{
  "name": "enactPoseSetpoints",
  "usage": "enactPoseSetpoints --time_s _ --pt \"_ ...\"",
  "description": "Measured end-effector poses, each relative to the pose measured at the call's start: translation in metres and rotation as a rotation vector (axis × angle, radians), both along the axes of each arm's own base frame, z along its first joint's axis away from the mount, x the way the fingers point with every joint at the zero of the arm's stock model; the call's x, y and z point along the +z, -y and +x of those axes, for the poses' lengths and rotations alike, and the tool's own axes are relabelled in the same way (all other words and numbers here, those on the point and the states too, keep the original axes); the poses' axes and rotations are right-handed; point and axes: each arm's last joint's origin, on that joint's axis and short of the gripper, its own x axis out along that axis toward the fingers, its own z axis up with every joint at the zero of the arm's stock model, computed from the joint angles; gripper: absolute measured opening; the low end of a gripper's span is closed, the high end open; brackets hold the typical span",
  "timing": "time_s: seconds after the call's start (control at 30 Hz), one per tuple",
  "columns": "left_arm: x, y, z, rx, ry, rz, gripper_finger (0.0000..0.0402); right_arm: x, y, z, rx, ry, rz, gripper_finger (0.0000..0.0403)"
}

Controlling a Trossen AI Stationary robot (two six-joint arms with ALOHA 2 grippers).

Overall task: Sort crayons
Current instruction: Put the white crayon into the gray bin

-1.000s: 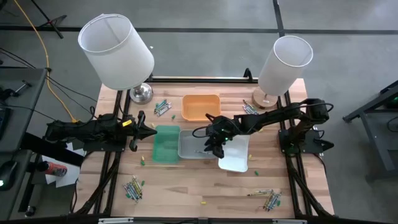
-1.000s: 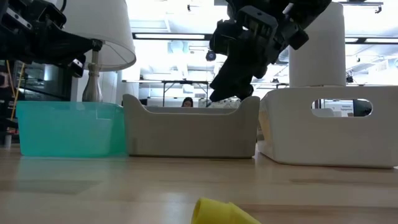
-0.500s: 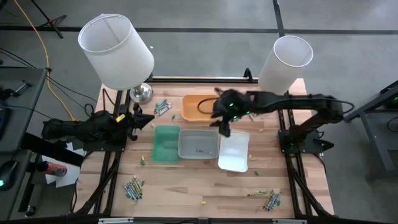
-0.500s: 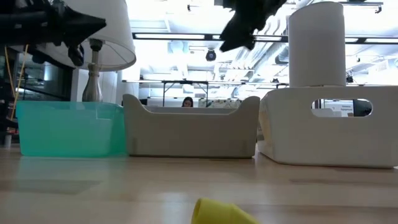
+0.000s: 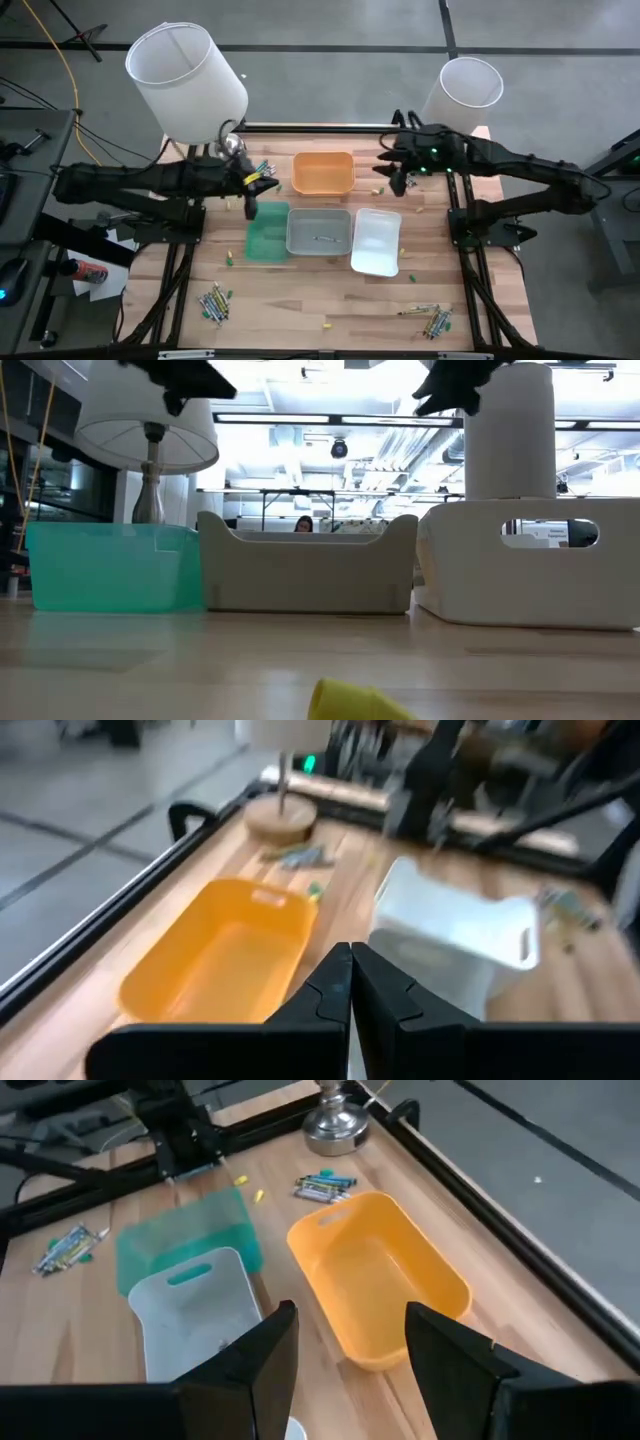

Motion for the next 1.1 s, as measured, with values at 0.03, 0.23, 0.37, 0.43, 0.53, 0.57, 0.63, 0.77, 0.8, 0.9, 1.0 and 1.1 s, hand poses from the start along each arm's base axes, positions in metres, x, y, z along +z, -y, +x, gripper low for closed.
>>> enactPoseSetpoints --time_s 0.03,0.23,0.37,0.43,0.53,0.57,0.63,0.77,0.8,0.9,1.0,1.1 --pt "0.002 -0.002 0.003 0.01 -0.036 0.0 0.0001 -0.004 -0.002 -0.004 -0.01 0.007 0.012 0.0179" --pt "-0.006 -0.014 0.013 0.09 -0.194 -0.078 0.002 -0.04 -0.012 -0.017 -0.028 0.056 0.09 0.0179" --pt "-0.022 -0.019 0.008 0.189 -0.326 -0.203 0.0046 -0.056 -0.015 -0.017 -0.034 0.096 0.127 0.0179" --pt "-0.029 -0.022 0.005 0.252 -0.394 -0.261 0.0064 -0.059 -0.016 -0.016 -0.034 0.116 0.132 0.0179" --pt "-0.039 -0.032 0.006 0.349 -0.439 -0.377 0.0095 -0.06 -0.015 -0.014 -0.034 0.135 0.121 0.0179" --pt "-0.042 -0.036 0.008 0.357 -0.451 -0.415 0.0106 -0.059 -0.015 -0.013 -0.039 0.142 0.116 0.0179" --pt "-0.051 -0.046 0.015 0.357 -0.487 -0.476 0.0127 -0.057 -0.014 -0.012 -0.052 0.162 0.104 0.0179" --pt "-0.08 -0.07 0.028 0.41 -0.613 -0.527 0.0157 -0.055 -0.014 -0.012 -0.056 0.183 0.101 0.0179" --pt "-0.088 -0.076 0.03 0.436 -0.657 -0.542 0.016 -0.055 -0.014 -0.012 -0.058 0.186 0.105 0.0179" --pt "-0.111 -0.089 0.033 0.496 -0.758 -0.579 0.0162 -0.055 -0.014 -0.012 -0.067 0.191 0.121 0.0179" --pt "-0.126 -0.098 0.037 0.533 -0.812 -0.593 0.0161 -0.055 -0.014 -0.012 -0.076 0.196 0.137 0.0179" --pt "-0.137 -0.105 0.042 0.555 -0.828 -0.554 0.0156 -0.055 -0.014 -0.011 -0.081 0.198 0.146 0.0179"
